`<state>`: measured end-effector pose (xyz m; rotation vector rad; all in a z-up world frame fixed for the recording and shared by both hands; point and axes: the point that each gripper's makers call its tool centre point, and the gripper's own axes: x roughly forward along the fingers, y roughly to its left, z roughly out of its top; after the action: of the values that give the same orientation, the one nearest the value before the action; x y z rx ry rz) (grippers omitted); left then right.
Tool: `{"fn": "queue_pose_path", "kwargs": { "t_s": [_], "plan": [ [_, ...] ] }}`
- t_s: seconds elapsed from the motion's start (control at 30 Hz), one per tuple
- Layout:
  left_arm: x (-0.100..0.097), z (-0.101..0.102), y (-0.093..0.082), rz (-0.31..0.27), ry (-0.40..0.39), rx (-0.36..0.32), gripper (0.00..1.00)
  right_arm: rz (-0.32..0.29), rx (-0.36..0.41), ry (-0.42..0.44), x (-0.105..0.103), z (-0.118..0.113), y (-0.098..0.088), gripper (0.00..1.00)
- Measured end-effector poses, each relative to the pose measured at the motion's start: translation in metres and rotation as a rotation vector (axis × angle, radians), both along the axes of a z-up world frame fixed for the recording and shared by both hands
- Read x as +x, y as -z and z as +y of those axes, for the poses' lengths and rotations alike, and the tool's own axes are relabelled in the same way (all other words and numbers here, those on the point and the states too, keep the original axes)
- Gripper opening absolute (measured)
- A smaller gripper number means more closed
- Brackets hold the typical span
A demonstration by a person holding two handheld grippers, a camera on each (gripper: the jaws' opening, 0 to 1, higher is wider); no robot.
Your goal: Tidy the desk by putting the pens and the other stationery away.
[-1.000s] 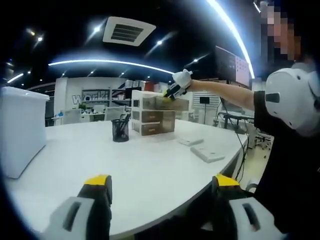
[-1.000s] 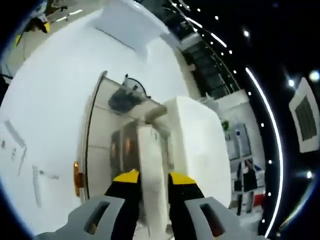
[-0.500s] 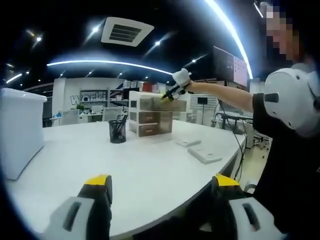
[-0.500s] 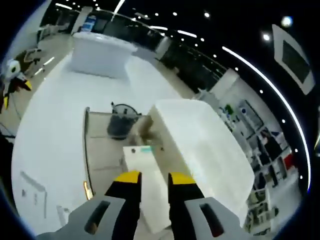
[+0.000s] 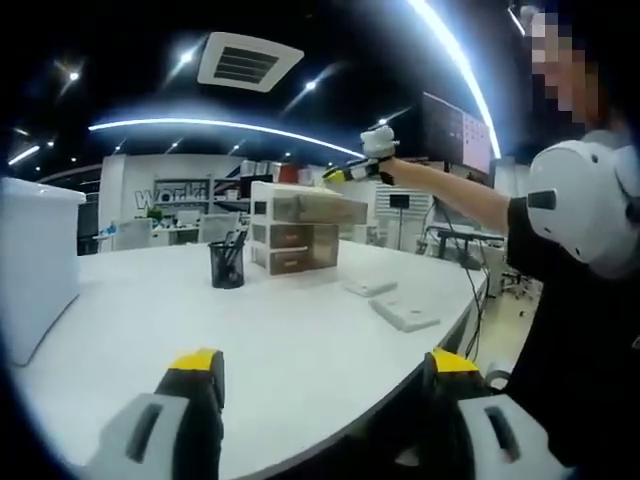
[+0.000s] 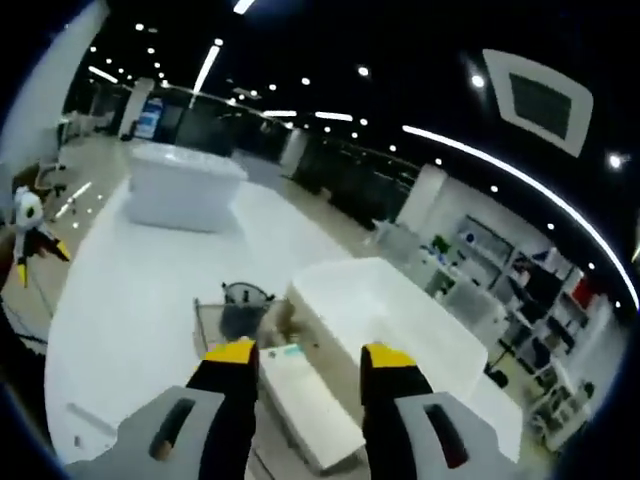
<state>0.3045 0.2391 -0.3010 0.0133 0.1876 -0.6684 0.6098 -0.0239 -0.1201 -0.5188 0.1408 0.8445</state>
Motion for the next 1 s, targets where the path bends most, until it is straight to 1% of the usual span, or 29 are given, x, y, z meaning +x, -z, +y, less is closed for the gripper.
{"fn": "queue_pose_path", "kwargs": {
  "t_s": [0.03,0.13,0.23,0.4,0.63,0.87,1.0],
  "plan": [
    [0.001,-0.001,0.0,0.0,0.003,-0.002,0.81,-0.011,0.012,-0.002,-0.002,-0.004,-0.004,0.4],
    [0.005,-0.008,0.001,0.004,0.019,-0.006,0.81,-0.025,0.041,-0.01,-0.017,-0.009,-0.007,0.44],
    [0.008,-0.015,0.002,0.011,0.038,-0.006,0.81,-0.041,0.062,-0.021,-0.037,-0.016,-0.007,0.45],
    [0.011,-0.024,-0.002,0.007,0.065,-0.002,0.81,-0.061,0.098,-0.035,-0.064,-0.024,-0.004,0.47],
    [0.017,-0.035,-0.002,0.017,0.096,0.004,0.81,-0.071,0.14,-0.036,-0.102,-0.035,0.009,0.47],
    [0.02,-0.041,-0.004,0.017,0.117,0.009,0.81,-0.061,0.178,-0.023,-0.142,-0.046,0.032,0.48],
    [0.023,-0.045,-0.002,0.023,0.126,0.01,0.81,-0.052,0.227,-0.012,-0.165,-0.05,0.044,0.49]
  ]
}}
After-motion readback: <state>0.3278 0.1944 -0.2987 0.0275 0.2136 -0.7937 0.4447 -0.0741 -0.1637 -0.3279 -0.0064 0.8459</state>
